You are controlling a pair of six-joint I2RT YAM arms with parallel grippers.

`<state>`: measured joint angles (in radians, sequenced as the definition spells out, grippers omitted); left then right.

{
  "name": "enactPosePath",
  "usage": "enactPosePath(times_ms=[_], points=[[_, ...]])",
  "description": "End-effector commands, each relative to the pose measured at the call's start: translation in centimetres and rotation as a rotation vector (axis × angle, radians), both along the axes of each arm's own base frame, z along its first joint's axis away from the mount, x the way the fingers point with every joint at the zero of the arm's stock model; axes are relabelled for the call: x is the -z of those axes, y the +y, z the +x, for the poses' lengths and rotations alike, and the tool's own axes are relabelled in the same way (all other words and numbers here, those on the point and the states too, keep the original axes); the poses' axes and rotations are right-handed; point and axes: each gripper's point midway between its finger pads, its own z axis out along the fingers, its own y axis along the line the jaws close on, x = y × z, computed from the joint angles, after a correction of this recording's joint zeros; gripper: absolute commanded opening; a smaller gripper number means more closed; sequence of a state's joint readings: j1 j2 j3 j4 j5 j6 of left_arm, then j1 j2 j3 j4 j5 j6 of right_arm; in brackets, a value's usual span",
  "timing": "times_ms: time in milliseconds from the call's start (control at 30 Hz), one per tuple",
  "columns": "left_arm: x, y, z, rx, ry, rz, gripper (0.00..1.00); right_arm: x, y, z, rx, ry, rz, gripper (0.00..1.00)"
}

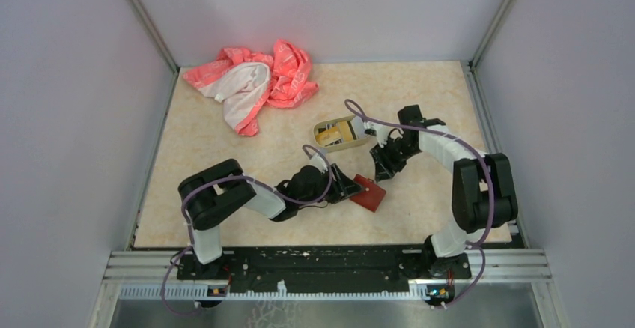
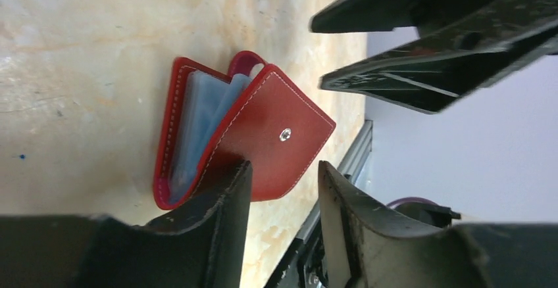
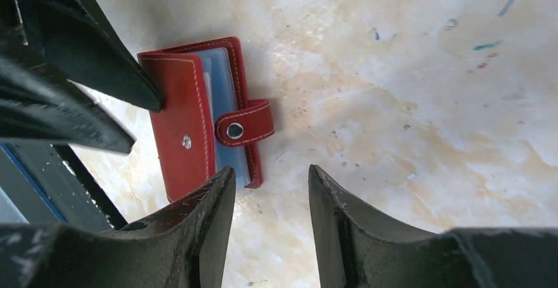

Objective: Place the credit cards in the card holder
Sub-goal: Close the card holder at the center of the board.

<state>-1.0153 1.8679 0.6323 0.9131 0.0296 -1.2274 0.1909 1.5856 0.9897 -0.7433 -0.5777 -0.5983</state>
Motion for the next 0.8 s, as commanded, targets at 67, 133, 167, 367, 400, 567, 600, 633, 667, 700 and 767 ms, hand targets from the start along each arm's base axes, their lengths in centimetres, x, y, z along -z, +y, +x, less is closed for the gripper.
enactPosePath(times_ms=[67,133,167,367,400,567,600,633,667,700,767], points=[[3.1,1.0,1.2,-0.042,-0.002,0.17,0.39,-4.9,0.4,2.5,0.029,-0.184,0.127,0.45],[3.4,1.2,1.1,-0.038,-0.006,0.188,0.35,-4.9,0.7,2.3,0.026,-0.189,0.146,0.45],[3.6,1.2,1.1,-0.036,-0.007,0.194,0.33,-4.6,0.7,2.2,0.025,-0.179,0.145,0.45],[4.7,1.5,0.7,0.0,-0.007,0.231,0.29,-1.5,0.4,1.1,-0.023,-0.049,0.116,0.43],[4.8,1.5,0.8,0.005,-0.009,0.237,0.28,-1.0,0.3,0.9,-0.029,-0.03,0.107,0.42],[5.4,2.4,1.1,0.025,-0.012,0.257,0.27,0.6,-0.3,-0.1,-0.055,0.019,0.052,0.25],[5.4,2.7,1.3,0.024,-0.016,0.26,0.28,0.9,-0.3,-0.4,-0.066,0.032,0.037,0.23],[5.3,2.9,1.6,0.021,-0.019,0.266,0.28,1.4,-0.3,-0.8,-0.08,0.043,0.012,0.2],[5.2,3.1,1.8,0.019,-0.024,0.267,0.28,1.9,-0.1,-1.2,-0.097,0.057,-0.008,0.19],[5.0,3.3,2.1,0.019,-0.029,0.27,0.28,2.2,0.3,-1.5,-0.122,0.065,-0.023,0.16],[4.8,3.8,2.5,0.017,-0.035,0.275,0.28,2.4,1.8,-2.7,-0.196,0.08,-0.027,0.12]])
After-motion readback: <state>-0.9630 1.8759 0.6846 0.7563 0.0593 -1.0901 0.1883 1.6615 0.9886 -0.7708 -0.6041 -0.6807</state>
